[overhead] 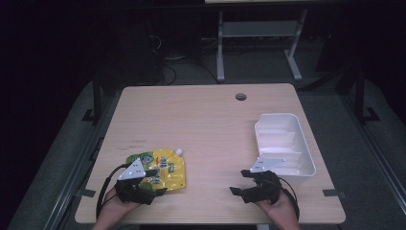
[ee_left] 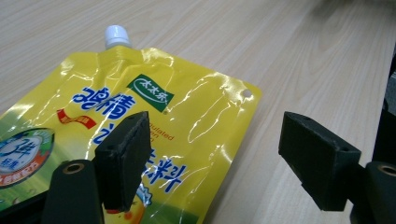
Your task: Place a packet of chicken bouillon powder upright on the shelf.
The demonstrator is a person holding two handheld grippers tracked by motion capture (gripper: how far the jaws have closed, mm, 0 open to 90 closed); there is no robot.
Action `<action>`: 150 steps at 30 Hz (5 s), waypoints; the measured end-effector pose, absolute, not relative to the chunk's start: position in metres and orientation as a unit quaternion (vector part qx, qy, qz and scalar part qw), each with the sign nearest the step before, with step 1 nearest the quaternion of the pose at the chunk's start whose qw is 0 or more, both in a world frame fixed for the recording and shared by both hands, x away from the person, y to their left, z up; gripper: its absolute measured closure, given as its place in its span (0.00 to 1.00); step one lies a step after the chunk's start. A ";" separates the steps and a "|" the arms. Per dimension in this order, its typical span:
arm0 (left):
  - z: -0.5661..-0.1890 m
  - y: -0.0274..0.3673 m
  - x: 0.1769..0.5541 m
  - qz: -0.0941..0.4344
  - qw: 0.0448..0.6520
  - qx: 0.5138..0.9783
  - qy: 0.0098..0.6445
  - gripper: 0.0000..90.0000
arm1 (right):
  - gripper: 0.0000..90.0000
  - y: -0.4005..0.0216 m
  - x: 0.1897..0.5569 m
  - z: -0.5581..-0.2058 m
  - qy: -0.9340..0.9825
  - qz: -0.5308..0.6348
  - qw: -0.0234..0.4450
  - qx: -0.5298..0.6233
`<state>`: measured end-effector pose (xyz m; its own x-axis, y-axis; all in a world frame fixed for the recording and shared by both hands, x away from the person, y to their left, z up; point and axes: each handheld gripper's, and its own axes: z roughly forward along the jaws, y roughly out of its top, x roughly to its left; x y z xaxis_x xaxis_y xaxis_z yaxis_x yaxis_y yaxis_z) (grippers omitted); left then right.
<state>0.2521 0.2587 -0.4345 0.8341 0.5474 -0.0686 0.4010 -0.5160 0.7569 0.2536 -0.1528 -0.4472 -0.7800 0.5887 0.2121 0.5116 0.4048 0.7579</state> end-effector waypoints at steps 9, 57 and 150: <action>-0.430 0.269 0.253 0.097 0.411 0.861 0.283 0.30 | 0.25 -0.149 0.252 -0.447 0.837 0.435 0.043 0.329; -0.442 0.338 0.288 0.114 0.365 0.839 0.387 0.80 | 0.35 -0.018 0.334 -0.428 0.865 0.388 -0.004 0.317; -0.393 0.268 0.300 0.013 0.511 0.820 0.259 0.23 | 1.00 -0.033 0.327 -0.288 0.915 0.382 -0.064 0.117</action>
<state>0.2998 0.2684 -0.3927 0.8651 0.4384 -0.2436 0.4118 -0.3436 0.8440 0.3274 -0.0331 -0.2877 -0.9644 0.1659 0.2060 0.2631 0.6813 0.6831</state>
